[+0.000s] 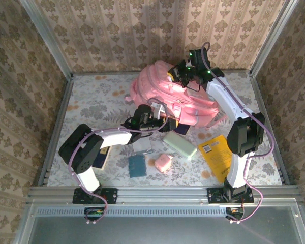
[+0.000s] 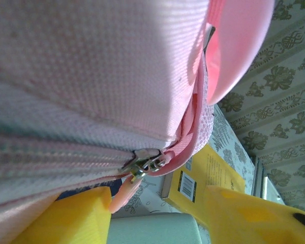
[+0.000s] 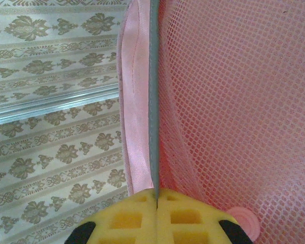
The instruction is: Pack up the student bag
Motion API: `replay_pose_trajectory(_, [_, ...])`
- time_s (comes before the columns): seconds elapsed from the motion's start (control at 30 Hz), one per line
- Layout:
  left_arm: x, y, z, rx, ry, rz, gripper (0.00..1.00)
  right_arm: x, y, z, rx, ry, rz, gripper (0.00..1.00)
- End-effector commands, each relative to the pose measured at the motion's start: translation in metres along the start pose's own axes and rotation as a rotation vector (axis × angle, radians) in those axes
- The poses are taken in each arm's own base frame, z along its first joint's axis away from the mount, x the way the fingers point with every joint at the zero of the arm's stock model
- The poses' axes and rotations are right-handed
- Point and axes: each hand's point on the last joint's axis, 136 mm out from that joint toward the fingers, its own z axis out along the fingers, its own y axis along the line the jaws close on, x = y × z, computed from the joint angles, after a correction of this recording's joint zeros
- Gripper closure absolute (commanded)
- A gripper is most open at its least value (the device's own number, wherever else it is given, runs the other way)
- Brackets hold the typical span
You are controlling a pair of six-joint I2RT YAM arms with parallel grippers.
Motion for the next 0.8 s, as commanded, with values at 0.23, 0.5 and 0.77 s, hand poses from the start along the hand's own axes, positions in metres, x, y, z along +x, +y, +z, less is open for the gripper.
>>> replay_pose_trajectory(0.23, [-0.011,0.004,0.005,-0.057,-0.003,0.033,0.49,0.011,0.044,-0.014,-0.115,0.014,-0.05,1.0])
replay_pose_trajectory(0.5, [-0.017,0.014,0.012,-0.117,-0.004,0.059,0.59,0.016,0.046,-0.016,-0.124,0.024,-0.047,1.0])
replay_pose_trajectory(0.77, [-0.024,0.022,0.017,-0.173,0.004,0.075,0.74,0.023,0.041,-0.013,-0.117,0.034,-0.045,1.0])
